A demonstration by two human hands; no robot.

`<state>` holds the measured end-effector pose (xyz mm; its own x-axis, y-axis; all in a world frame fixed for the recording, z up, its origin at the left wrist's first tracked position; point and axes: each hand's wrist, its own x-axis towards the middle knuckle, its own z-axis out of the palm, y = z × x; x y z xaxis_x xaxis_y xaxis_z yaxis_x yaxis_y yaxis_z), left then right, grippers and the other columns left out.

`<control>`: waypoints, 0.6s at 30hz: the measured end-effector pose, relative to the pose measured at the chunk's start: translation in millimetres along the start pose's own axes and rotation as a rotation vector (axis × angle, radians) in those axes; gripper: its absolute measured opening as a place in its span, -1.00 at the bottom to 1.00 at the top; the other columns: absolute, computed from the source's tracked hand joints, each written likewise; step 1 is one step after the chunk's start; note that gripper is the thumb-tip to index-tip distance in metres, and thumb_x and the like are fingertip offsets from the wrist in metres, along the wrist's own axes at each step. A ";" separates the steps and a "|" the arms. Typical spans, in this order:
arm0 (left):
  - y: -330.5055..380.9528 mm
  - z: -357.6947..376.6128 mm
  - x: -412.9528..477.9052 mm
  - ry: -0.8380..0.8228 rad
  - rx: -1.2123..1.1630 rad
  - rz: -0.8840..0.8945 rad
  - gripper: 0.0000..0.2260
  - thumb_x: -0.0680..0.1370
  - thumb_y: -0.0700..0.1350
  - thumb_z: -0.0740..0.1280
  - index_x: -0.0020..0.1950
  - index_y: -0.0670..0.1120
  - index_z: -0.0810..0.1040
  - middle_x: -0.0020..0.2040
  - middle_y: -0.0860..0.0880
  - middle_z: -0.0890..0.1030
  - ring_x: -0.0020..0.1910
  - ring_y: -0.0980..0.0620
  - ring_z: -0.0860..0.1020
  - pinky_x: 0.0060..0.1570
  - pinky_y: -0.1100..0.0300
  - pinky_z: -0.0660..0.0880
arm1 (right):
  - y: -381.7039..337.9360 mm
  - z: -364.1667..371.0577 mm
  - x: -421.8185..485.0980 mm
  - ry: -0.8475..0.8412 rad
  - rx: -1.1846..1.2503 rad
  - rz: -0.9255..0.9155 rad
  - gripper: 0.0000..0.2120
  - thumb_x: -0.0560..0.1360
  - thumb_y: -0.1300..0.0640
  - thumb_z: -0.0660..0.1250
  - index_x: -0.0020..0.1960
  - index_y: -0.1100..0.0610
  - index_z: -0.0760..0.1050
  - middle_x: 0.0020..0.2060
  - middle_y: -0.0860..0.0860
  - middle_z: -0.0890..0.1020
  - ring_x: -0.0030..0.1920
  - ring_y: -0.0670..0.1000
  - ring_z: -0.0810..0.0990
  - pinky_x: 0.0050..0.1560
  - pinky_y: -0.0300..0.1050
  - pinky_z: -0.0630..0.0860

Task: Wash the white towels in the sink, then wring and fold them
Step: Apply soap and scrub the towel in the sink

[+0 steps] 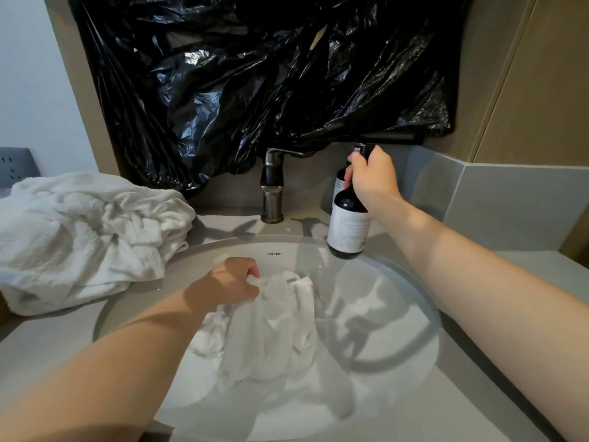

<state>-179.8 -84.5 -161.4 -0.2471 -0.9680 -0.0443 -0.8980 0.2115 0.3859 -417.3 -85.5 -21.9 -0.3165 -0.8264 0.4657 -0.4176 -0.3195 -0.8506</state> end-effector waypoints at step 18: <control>-20.8 -10.5 -7.5 -0.225 -0.054 -0.116 -0.72 0.50 -0.11 0.41 0.18 -0.01 0.46 -0.10 0.00 0.53 -0.33 0.07 0.52 -0.38 0.30 0.44 | 77.1 16.8 -84.1 -0.520 0.391 0.626 -0.75 0.57 0.11 0.25 -0.26 0.12 0.34 -0.38 0.02 0.38 -0.37 -0.02 0.38 -0.25 -0.20 0.35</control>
<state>-155.4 -83.0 -159.4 -0.2236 -0.9295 -0.2932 -0.9057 0.0870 0.4150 -408.6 -48.4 -130.7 0.0761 -0.9771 -0.1989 0.0507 0.2030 -0.9779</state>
